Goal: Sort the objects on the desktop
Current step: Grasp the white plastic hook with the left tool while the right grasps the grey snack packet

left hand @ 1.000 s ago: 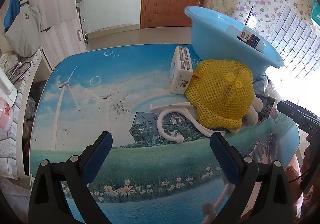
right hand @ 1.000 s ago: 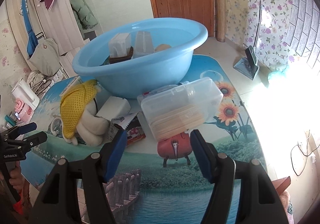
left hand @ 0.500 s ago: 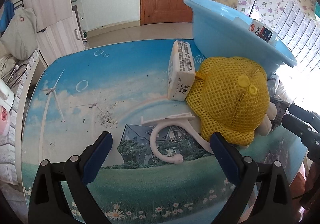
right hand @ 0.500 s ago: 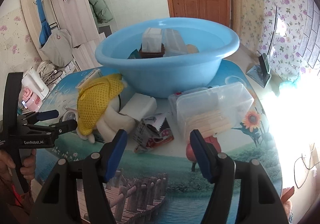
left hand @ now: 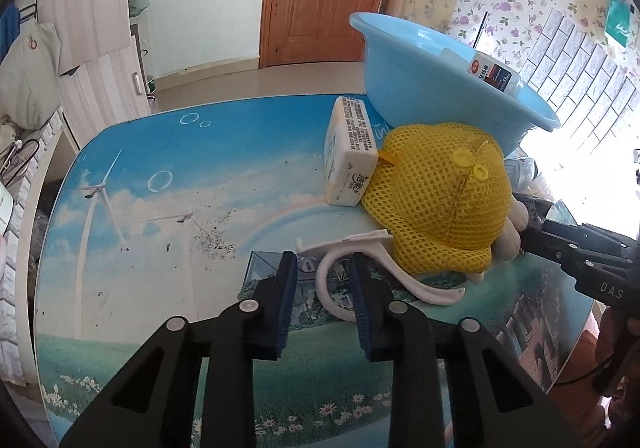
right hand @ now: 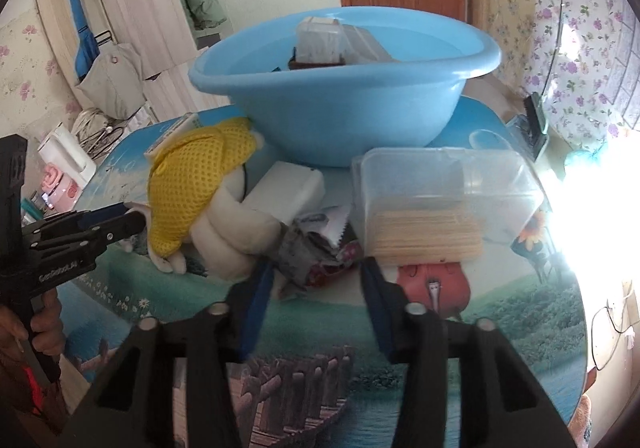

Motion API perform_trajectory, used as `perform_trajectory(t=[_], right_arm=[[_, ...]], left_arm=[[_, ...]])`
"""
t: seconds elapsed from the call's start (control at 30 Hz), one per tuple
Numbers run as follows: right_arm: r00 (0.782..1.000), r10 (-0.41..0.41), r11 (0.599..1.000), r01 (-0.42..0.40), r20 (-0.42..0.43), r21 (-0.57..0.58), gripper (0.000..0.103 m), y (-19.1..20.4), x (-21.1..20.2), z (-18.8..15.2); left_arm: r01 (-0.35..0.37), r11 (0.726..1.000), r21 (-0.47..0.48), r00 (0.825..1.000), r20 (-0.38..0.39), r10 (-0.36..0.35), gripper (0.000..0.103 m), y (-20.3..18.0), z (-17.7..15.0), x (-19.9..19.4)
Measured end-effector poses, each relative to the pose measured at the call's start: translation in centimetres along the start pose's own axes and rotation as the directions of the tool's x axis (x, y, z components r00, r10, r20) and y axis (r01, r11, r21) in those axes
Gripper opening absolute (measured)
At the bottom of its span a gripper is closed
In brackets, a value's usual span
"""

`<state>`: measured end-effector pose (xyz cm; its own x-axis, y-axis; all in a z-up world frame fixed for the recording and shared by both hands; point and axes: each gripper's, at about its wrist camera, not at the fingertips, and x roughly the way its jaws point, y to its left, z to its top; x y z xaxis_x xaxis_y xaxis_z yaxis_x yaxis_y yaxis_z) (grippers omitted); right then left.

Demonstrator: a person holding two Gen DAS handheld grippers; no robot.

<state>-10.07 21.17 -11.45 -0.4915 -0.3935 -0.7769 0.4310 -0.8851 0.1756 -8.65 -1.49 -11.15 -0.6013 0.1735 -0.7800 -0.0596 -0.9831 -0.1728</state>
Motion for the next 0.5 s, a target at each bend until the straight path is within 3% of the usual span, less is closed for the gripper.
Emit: perform_trajectory(t=[0.07, 0.5], right_arm=[[1.000, -0.004, 1.000, 0.004, 0.001, -0.004, 0.034, 0.1, -0.1, 0.0], [1.000, 0.016, 1.000, -0.016, -0.002, -0.001, 0.029, 0.8, -1.9, -1.3]], left_arm=[[0.012, 1.000, -0.005, 1.000, -0.005, -0.012, 0.013, 0.2, -0.3, -0.2], [0.016, 1.000, 0.005, 1.000, 0.006, -0.016, 0.009, -0.1, -3.3, -2.5]])
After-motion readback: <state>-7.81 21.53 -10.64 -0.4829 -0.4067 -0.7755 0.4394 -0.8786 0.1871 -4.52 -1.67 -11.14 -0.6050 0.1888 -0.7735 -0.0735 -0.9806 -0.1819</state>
